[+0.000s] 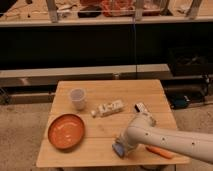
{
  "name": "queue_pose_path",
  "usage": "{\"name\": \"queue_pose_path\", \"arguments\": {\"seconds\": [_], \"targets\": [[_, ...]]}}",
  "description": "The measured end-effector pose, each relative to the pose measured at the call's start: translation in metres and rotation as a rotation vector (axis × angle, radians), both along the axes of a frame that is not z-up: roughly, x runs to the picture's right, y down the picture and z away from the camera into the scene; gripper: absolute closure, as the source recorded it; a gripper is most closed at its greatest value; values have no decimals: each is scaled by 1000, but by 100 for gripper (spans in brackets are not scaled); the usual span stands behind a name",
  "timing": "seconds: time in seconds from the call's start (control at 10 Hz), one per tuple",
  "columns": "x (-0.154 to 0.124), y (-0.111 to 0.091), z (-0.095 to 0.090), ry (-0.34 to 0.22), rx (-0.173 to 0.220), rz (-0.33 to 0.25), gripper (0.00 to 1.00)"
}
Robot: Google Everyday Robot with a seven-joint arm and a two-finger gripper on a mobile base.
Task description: Wipe the white sponge on the table
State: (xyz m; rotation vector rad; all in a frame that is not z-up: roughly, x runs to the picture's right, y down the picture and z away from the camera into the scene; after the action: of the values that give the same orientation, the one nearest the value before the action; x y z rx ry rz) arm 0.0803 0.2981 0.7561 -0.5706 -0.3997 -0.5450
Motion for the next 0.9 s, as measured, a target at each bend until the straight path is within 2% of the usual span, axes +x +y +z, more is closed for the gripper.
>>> {"name": "queue_pose_path", "arguments": {"seconds": [0.3,0.5,0.9], "targets": [[-7,-31,17,-2,-8,-6,46],[-9,-44,26,-3,-18,-8,46],[-16,-53,35,4,-29,-24,46]]}}
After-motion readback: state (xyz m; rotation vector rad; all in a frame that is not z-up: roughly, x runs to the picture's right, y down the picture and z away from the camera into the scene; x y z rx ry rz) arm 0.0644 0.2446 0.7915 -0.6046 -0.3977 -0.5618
